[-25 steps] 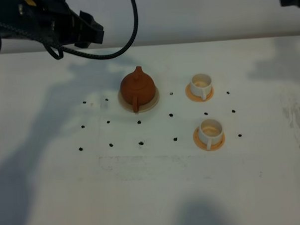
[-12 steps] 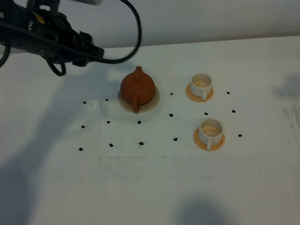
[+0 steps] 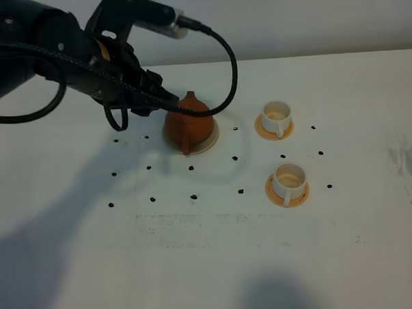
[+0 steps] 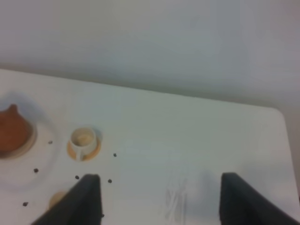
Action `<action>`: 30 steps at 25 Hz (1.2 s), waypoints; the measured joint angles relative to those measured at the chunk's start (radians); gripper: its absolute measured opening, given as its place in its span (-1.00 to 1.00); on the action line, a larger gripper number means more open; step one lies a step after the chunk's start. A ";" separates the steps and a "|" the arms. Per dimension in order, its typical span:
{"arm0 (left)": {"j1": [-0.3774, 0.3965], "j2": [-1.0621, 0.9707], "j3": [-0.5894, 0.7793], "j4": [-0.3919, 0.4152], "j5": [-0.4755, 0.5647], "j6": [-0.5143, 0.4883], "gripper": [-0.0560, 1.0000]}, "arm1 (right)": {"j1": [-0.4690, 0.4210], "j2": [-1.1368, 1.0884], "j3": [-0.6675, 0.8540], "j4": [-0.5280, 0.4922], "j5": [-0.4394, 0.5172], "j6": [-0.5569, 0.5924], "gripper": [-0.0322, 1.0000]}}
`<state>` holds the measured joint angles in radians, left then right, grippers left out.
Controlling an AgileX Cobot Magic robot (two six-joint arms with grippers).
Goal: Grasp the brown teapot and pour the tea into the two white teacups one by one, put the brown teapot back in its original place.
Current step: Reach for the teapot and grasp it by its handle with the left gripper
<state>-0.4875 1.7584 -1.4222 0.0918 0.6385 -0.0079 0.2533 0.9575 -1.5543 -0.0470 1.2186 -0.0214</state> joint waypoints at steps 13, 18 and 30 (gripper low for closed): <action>-0.012 0.031 0.000 0.051 0.089 -0.071 0.02 | 0.000 -0.432 0.566 0.011 -0.066 -0.026 0.06; -0.017 0.058 0.000 0.041 0.092 -0.080 0.02 | 0.000 -0.585 0.767 0.069 -0.129 -0.051 0.06; -0.021 0.059 0.000 0.009 0.080 -0.086 0.02 | 0.000 -0.834 1.011 0.130 -0.133 -0.057 0.06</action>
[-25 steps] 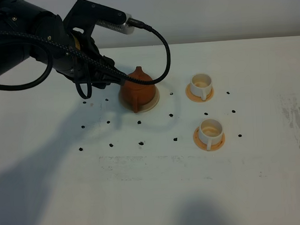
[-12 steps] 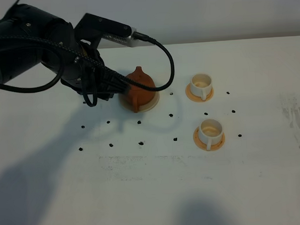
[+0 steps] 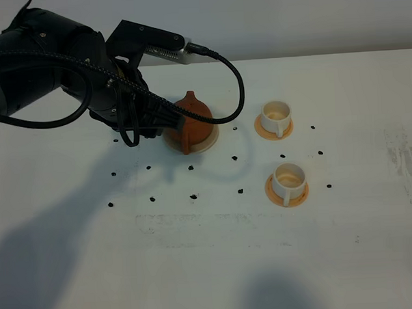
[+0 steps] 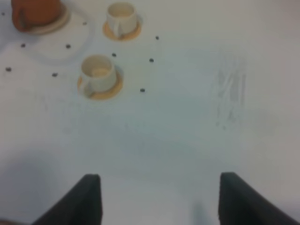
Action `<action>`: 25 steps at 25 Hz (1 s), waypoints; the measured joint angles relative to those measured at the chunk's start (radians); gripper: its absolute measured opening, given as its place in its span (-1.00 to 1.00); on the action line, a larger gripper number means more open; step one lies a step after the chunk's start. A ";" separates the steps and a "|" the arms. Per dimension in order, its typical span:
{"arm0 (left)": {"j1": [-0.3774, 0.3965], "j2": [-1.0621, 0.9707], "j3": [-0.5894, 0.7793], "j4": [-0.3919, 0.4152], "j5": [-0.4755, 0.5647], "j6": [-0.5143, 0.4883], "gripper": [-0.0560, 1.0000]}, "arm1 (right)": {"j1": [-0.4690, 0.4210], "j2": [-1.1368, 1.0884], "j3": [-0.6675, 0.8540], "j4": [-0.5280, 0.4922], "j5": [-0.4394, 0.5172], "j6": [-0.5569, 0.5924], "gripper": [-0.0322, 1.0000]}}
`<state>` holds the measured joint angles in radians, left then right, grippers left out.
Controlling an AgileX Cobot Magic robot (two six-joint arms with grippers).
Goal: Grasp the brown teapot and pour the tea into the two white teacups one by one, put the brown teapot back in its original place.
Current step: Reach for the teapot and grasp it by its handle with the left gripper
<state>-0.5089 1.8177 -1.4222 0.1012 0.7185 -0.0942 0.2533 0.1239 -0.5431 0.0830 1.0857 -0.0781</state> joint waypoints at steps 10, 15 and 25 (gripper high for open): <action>0.000 0.000 0.000 -0.004 -0.001 -0.001 0.02 | 0.000 -0.005 0.022 0.000 0.024 -0.003 0.06; 0.000 0.000 0.000 -0.003 -0.027 -0.001 0.02 | -0.014 -0.006 0.022 0.001 0.024 -0.003 0.06; 0.000 0.000 0.000 -0.003 -0.034 0.026 0.02 | -0.251 -0.130 0.022 0.023 0.027 -0.003 0.06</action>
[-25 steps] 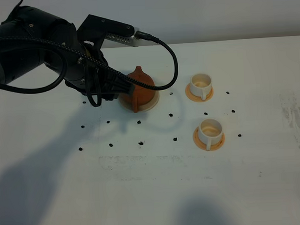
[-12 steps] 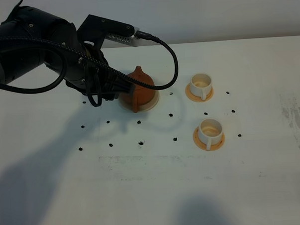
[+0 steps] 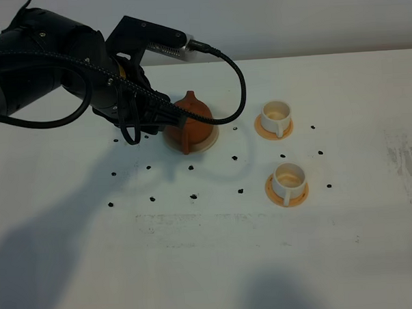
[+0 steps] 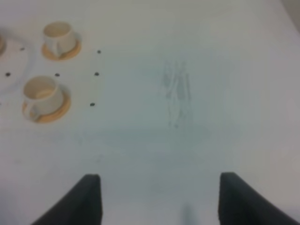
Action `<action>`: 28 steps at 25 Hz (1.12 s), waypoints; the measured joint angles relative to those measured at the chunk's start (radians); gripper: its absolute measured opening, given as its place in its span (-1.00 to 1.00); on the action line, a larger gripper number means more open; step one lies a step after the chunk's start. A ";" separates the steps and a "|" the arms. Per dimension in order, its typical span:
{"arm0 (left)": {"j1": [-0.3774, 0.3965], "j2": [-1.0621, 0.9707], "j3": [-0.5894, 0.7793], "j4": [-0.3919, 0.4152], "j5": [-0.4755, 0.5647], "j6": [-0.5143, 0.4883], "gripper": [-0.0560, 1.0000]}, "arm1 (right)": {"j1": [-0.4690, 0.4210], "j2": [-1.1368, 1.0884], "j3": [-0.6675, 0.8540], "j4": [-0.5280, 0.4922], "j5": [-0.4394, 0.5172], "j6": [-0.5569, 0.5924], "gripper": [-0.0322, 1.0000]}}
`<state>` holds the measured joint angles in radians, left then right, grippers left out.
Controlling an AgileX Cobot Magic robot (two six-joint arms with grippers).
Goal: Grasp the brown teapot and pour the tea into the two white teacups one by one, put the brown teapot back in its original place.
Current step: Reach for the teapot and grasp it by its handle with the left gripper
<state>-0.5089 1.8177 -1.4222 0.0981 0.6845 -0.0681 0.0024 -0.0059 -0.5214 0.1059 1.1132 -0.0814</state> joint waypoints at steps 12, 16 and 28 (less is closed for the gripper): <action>0.000 0.000 0.000 -0.001 -0.004 0.001 0.02 | -0.005 -0.001 0.000 0.003 -0.001 0.000 0.06; 0.000 0.000 0.000 -0.001 -0.007 0.001 0.02 | -0.005 -0.001 0.000 0.003 -0.001 0.000 0.06; 0.000 0.000 0.000 -0.098 -0.024 0.021 0.02 | -0.005 -0.001 0.000 0.003 -0.001 0.000 0.06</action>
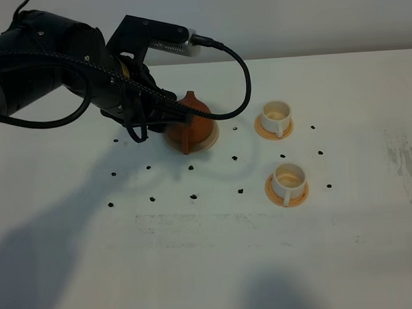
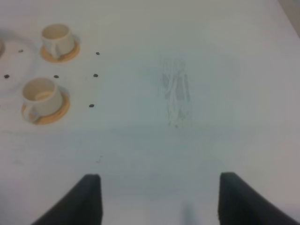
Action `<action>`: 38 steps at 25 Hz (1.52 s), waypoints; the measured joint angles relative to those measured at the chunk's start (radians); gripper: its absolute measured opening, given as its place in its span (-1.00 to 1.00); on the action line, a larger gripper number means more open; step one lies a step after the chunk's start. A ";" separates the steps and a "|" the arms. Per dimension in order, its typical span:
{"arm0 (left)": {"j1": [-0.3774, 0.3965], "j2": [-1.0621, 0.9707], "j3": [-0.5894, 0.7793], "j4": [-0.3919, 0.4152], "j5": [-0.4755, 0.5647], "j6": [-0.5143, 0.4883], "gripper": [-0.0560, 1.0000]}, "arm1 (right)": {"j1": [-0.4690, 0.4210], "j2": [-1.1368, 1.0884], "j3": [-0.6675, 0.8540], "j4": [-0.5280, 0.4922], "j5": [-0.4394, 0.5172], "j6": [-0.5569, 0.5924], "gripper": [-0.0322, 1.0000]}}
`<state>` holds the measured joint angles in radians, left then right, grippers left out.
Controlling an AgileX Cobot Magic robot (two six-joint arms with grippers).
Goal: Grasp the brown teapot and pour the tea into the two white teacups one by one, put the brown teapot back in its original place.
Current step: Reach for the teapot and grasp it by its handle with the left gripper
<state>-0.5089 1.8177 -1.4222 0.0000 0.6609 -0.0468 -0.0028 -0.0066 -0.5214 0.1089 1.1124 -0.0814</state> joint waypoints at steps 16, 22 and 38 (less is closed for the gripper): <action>0.004 0.091 0.000 -0.013 -0.005 -0.068 0.02 | 0.000 0.000 0.000 -0.026 0.000 0.011 0.06; 0.004 0.108 0.000 -0.008 -0.011 -0.153 0.02 | 0.000 0.000 0.000 -0.026 0.000 0.011 0.06; 0.008 0.307 -0.235 0.042 0.132 -0.261 -0.10 | 0.000 0.000 0.000 -0.026 0.000 0.011 0.06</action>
<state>-0.5007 2.1246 -1.6572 0.0418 0.7927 -0.3073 -0.0028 -0.0066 -0.5214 0.0827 1.1124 -0.0702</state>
